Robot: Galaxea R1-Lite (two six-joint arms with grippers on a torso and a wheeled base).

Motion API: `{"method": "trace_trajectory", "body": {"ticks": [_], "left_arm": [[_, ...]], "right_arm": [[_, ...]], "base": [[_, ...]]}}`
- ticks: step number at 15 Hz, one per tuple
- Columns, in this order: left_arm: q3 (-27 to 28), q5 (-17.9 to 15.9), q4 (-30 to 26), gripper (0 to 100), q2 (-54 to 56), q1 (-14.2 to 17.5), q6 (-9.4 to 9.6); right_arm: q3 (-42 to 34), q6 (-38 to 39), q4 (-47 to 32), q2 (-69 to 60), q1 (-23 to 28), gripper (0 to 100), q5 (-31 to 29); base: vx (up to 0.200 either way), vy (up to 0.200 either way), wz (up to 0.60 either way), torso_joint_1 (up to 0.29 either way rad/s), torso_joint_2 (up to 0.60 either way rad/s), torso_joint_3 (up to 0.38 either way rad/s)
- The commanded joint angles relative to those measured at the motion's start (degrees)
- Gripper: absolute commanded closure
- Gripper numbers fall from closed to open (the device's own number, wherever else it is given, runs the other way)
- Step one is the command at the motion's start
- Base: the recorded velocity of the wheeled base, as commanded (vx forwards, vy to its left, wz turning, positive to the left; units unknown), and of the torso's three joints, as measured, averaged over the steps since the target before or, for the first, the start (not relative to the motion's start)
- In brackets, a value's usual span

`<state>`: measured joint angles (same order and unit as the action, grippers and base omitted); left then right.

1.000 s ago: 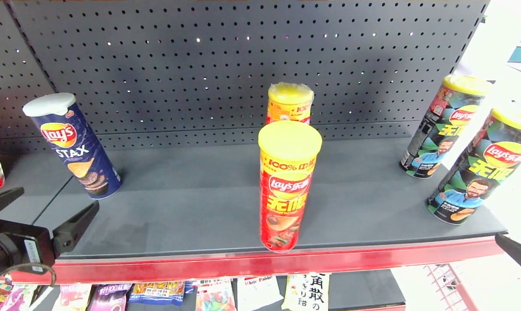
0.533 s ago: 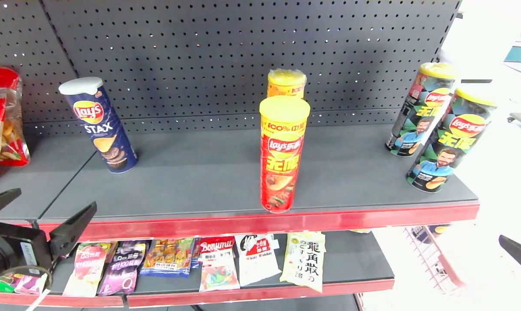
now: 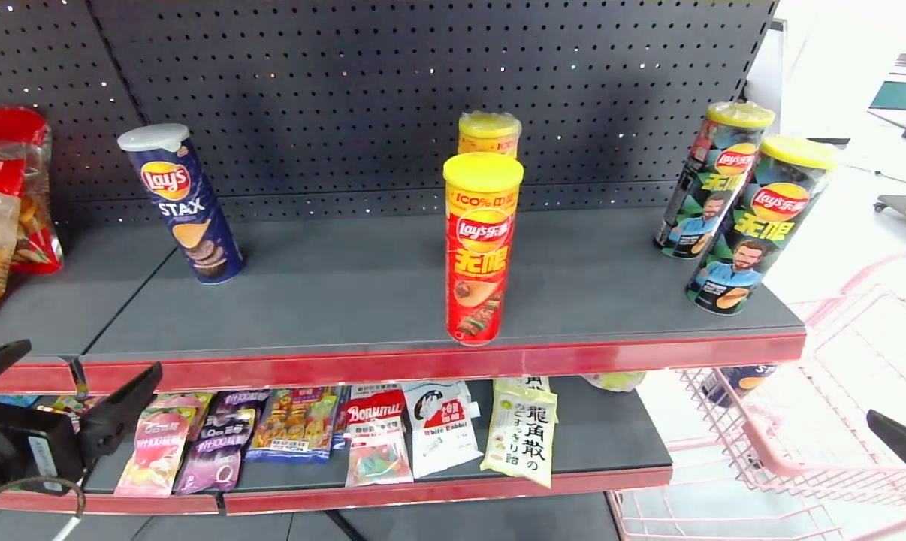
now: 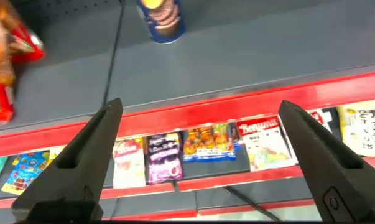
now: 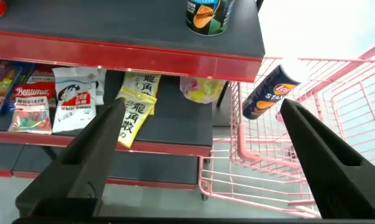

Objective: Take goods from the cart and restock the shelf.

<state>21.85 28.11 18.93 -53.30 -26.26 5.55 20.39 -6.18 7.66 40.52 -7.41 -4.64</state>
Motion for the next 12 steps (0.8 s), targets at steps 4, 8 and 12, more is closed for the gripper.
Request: {"method": "trace_trajectory", "body": {"ticks": [4, 8, 12], "left_arm": [[-0.1, 0.0, 0.1, 0, -0.1, 0.0, -0.01], [-0.2, 0.0, 0.0, 0, -0.1, 0.1, 0.08], [-0.2, -0.1, 0.0, 0, -0.3, 0.1, 0.08]], "right_arm": [[-0.4, -0.1, 0.0, -0.7, -0.1, 0, 0.0], [-0.4, -0.1, 0.0, -0.8, -0.1, 0, 0.0], [-0.4, -0.1, 0.0, -0.5, -0.1, 0, 0.0]], "base": [[0.0, -0.2, 0.0, 0.004, 0.0, 0.004], [0.0, -0.2, 0.0, 0.005, 0.0, 0.001], [0.0, -0.2, 0.0, 0.005, 0.0, 0.001]]}}
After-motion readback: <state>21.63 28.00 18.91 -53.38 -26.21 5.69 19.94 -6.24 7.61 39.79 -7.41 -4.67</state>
